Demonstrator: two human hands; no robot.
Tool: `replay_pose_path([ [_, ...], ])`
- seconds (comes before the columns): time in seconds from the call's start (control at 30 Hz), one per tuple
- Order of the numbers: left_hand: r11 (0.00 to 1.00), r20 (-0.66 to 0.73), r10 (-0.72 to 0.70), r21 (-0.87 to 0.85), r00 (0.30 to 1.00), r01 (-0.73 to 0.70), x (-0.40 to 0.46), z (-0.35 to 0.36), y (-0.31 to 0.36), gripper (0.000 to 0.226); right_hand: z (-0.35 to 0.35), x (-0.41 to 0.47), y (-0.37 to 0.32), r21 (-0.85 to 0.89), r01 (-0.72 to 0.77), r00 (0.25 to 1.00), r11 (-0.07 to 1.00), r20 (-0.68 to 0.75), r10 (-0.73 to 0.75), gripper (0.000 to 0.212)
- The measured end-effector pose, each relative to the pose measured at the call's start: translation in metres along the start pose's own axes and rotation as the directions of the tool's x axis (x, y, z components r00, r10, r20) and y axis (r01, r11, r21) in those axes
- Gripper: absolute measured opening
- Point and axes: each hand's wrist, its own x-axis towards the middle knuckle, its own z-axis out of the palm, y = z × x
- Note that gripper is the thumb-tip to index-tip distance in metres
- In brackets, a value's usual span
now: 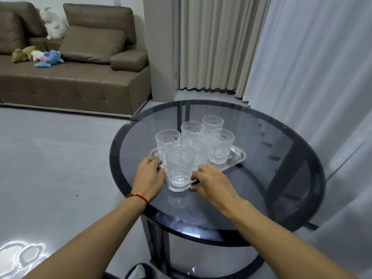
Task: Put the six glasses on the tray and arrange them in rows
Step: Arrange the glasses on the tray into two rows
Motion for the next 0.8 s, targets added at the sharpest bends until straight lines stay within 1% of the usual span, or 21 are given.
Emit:
replay_pose_path([
  [0.07,0.997,0.038,-0.015,-0.072,0.999,0.018,0.002,0.001,0.009,0.03,0.005,0.002,-0.009,0.003,-0.019,0.999,1.0,-0.04,0.019,0.029],
  [0.1,0.995,0.071,0.018,-0.102,0.997,-0.011,0.002,0.001,0.011,0.029,0.006,0.004,-0.013,0.006,-0.017,0.998,1.0,-0.053,0.018,0.029],
  [0.17,0.993,0.124,0.11,-0.061,0.986,-0.103,0.004,-0.001,0.015,0.026,0.006,0.007,-0.016,0.05,-0.014,0.999,0.999,-0.046,0.016,0.027],
  [0.2,0.994,0.137,0.112,-0.018,0.984,-0.111,0.006,-0.002,0.016,0.029,0.003,0.007,-0.016,0.094,-0.012,1.0,0.996,-0.026,0.015,0.025],
  [0.23,0.996,0.139,0.087,0.007,0.986,-0.089,0.009,-0.004,0.017,0.034,0.0,0.005,-0.014,0.138,-0.01,1.0,0.99,0.006,0.009,0.024],
  [0.3,0.999,0.148,0.05,-0.005,0.988,-0.05,0.018,-0.006,0.019,0.039,-0.008,-0.001,-0.005,0.24,-0.005,0.999,0.971,0.053,-0.008,0.023],
  [0.33,0.999,0.151,0.043,-0.011,0.988,-0.041,0.023,-0.006,0.019,0.038,-0.011,-0.006,0.0,0.275,-0.02,1.0,0.961,0.021,0.015,0.018],
  [0.37,1.0,0.137,0.03,-0.005,0.99,-0.03,0.027,-0.005,0.018,0.036,-0.015,-0.01,0.005,0.283,-0.058,0.995,0.957,-0.064,0.08,0.012],
  [0.4,1.0,0.097,0.005,-0.003,0.995,-0.005,0.031,-0.004,0.016,0.034,-0.017,-0.013,0.011,0.277,-0.129,0.965,0.952,-0.187,0.185,0.012],
  [0.43,0.999,0.033,-0.033,-0.014,0.999,0.033,0.034,-0.003,0.014,0.032,-0.019,-0.016,0.018,0.282,-0.222,0.9,0.933,-0.308,0.307,0.017],
  [0.47,0.995,-0.039,-0.082,-0.057,0.996,0.079,0.035,-0.005,0.015,0.03,-0.021,-0.017,0.024,0.31,-0.311,0.817,0.898,-0.396,0.419,0.023],
  [0.5,0.985,-0.114,-0.134,-0.124,0.984,0.119,0.036,-0.009,0.018,0.029,-0.022,-0.016,0.03,0.349,-0.373,0.744,0.86,-0.442,0.502,0.031],
  [0.53,0.972,-0.19,-0.175,-0.191,0.966,0.138,0.037,-0.015,0.024,0.029,-0.022,-0.014,0.036,0.386,-0.415,0.7,0.824,-0.443,0.56,0.042],
  [0.57,0.962,-0.263,-0.188,-0.242,0.946,0.124,0.039,-0.022,0.033,0.029,-0.022,-0.011,0.041,0.416,-0.444,0.688,0.794,-0.409,0.599,0.056],
  [0.6,0.96,-0.322,-0.167,-0.269,0.932,0.08,0.04,-0.03,0.047,0.028,-0.021,-0.006,0.046,0.438,-0.461,0.701,0.772,-0.354,0.619,0.073],
  [0.63,0.963,-0.354,-0.109,-0.269,0.929,0.01,0.043,-0.036,0.062,0.027,-0.02,-0.001,0.051,0.453,-0.471,0.719,0.757,-0.3,0.627,0.09],
  [0.67,0.97,-0.353,-0.013,-0.232,0.935,-0.075,0.042,-0.04,0.079,0.026,-0.019,0.004,0.055,0.457,-0.485,0.735,0.746,-0.25,0.631,0.103],
  [0.7,0.974,-0.321,0.106,-0.156,0.941,-0.163,0.041,-0.041,0.093,0.026,-0.019,0.008,0.058,0.453,-0.495,0.748,0.741,-0.213,0.629,0.108],
  [0.73,0.969,-0.259,0.219,-0.054,0.941,-0.24,0.038,-0.037,0.104,0.026,-0.018,0.011,0.061,0.455,-0.493,0.759,0.741,-0.192,0.623,0.106],
  [0.77,0.956,-0.178,0.294,0.048,0.939,-0.291,0.035,-0.031,0.11,0.029,-0.018,0.012,0.065,0.467,-0.483,0.768,0.741,-0.181,0.615,0.1],
  [0.8,0.944,-0.106,0.319,0.129,0.942,-0.305,0.031,-0.025,0.113,0.034,-0.019,0.012,0.068,0.481,-0.469,0.775,0.741,-0.179,0.607,0.093],
])
